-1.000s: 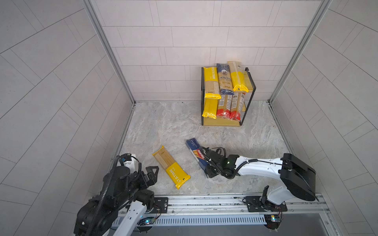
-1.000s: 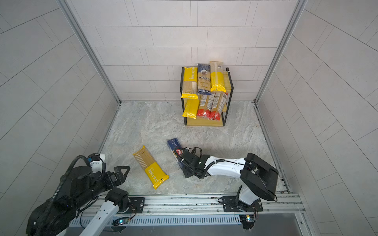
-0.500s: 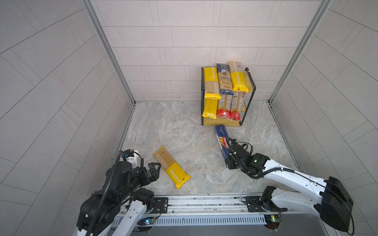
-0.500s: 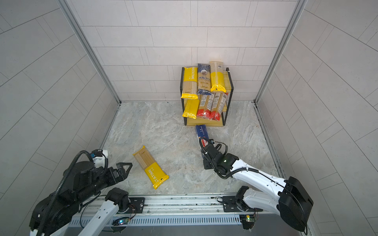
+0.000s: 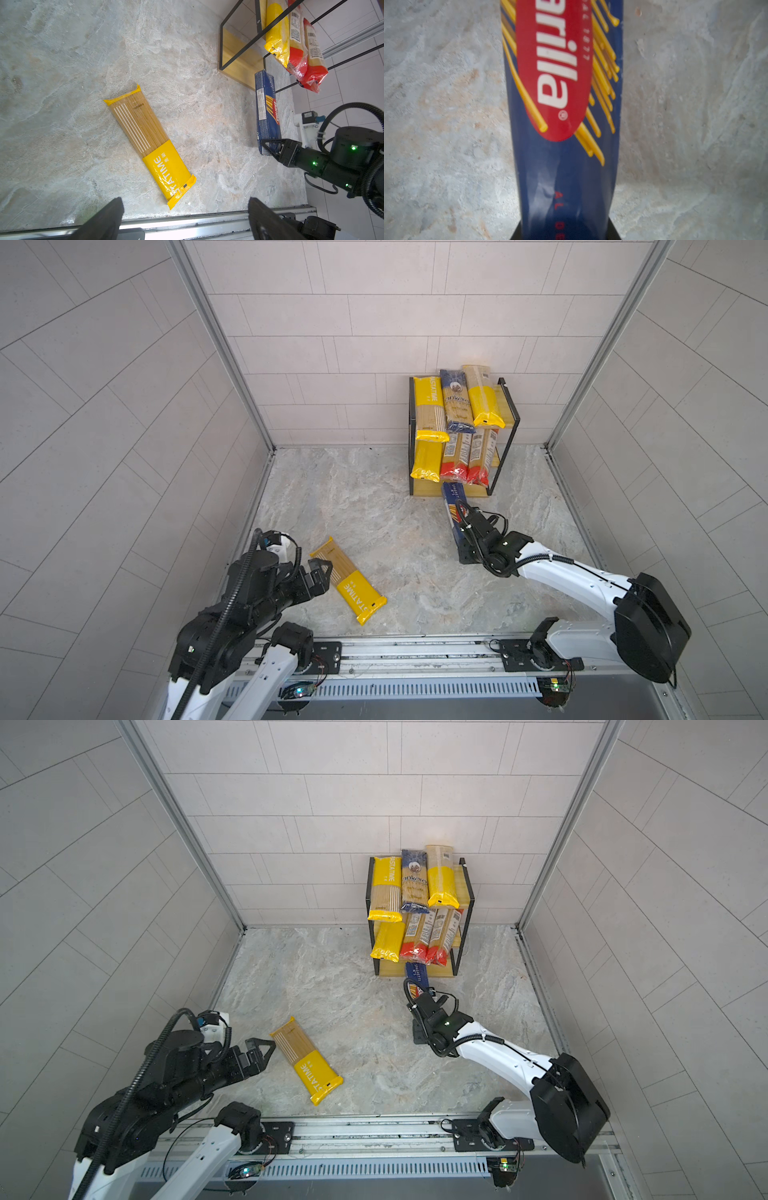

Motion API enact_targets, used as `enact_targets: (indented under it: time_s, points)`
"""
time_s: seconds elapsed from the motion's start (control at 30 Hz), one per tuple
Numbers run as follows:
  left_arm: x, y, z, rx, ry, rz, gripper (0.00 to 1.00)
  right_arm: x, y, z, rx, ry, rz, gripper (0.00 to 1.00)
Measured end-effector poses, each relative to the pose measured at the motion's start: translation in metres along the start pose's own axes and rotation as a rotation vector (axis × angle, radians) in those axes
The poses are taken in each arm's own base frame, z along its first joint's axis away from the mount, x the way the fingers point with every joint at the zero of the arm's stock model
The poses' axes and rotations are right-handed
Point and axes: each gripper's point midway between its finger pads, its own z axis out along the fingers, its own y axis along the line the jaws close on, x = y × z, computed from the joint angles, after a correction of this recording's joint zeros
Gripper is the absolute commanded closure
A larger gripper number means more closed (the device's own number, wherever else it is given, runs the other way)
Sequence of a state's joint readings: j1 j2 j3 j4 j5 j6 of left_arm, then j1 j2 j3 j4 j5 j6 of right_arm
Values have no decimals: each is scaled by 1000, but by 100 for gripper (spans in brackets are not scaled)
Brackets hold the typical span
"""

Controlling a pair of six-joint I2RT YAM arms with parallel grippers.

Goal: Arrange pasta packages on shelves
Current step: Place the pasta box on the shelf.

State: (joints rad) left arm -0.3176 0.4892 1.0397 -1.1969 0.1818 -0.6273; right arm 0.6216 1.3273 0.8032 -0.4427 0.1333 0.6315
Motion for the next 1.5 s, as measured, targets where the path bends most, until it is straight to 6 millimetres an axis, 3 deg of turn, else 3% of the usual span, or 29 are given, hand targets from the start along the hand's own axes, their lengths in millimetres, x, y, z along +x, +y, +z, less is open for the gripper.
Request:
enact_targets:
  time_s: [0.3,0.63,0.93,1.03,1.33,1.5]
  points:
    - [-21,-10,6,-12,-19,39,1,-52,27,36,2,-43,3,91]
    - [-35,-13,17,-38,-28,63,1,-82,47,76,26,-55,-11,91]
    - [-50,-20,15,-42,-56,89,1,-105,53,98,53,-59,-1,90]
    - [-54,-21,15,-48,-62,98,1,-114,56,105,57,-61,3,82]
    - [-59,-21,17,-61,-70,115,1,-129,55,115,66,-72,7,47]
    - [-59,-21,18,-67,-68,122,1,-138,56,113,54,-96,16,38]
